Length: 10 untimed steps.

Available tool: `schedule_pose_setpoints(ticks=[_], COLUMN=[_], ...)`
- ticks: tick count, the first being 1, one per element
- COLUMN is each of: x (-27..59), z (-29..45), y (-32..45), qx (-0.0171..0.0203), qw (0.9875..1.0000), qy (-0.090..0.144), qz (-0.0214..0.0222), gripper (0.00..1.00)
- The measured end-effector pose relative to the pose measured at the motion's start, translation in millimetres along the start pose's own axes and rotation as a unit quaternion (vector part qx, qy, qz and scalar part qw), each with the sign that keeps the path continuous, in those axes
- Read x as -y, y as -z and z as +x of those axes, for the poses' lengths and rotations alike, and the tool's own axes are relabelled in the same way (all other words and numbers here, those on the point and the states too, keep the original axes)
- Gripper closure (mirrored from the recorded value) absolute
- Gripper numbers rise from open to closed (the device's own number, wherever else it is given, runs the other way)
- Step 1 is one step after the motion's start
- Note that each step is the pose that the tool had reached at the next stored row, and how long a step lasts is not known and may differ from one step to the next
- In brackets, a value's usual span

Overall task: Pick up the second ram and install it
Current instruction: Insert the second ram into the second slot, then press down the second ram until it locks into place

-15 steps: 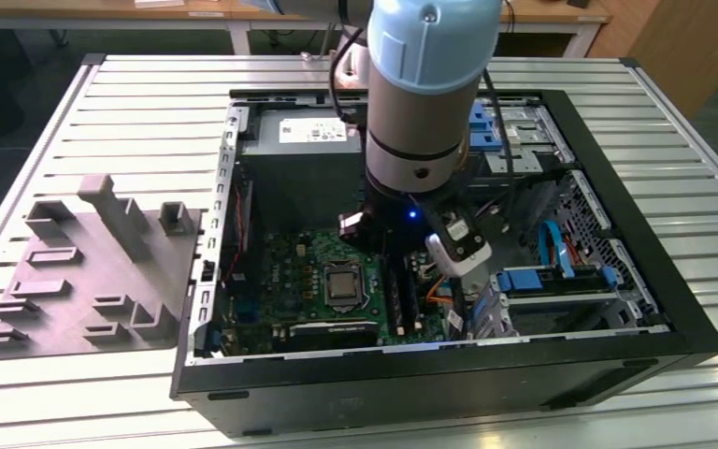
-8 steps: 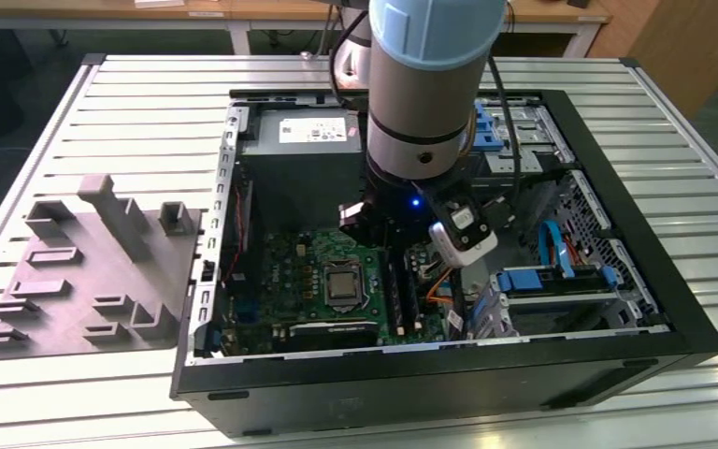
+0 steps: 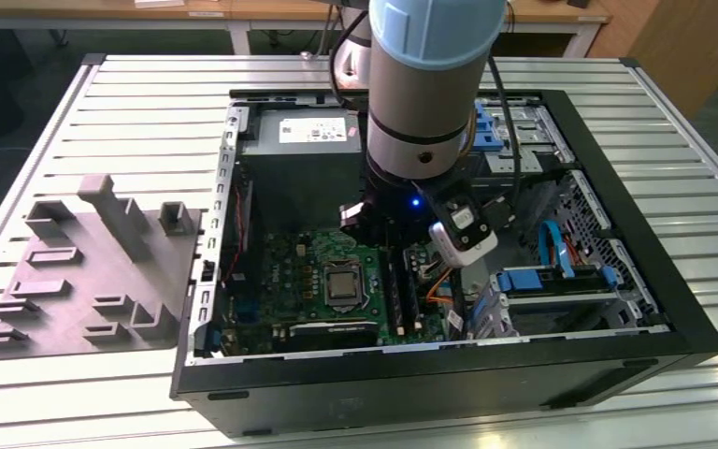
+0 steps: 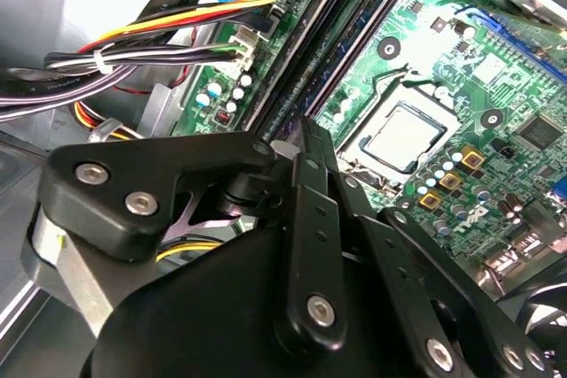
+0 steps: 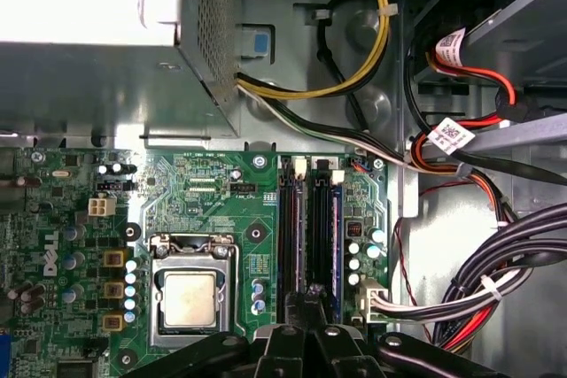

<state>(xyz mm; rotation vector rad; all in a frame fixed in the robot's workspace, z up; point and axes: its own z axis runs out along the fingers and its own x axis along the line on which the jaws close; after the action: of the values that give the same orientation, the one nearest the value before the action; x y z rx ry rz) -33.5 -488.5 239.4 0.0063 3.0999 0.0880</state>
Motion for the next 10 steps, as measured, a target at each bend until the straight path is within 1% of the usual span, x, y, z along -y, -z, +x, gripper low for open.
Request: schedule_pose_setpoints(ticks=[5, 7, 10], x=[0.0, 0.0, 0.0], z=[0.0, 0.0, 0.0], y=[0.0, 0.0, 0.0], qx=[0.0, 0.0, 0.0], qw=[1.0, 1.0, 1.0], qy=[0.0, 0.0, 0.0], qz=[0.0004, 0.0022, 0.0025], gripper=[0.9, 0.9, 0.9])
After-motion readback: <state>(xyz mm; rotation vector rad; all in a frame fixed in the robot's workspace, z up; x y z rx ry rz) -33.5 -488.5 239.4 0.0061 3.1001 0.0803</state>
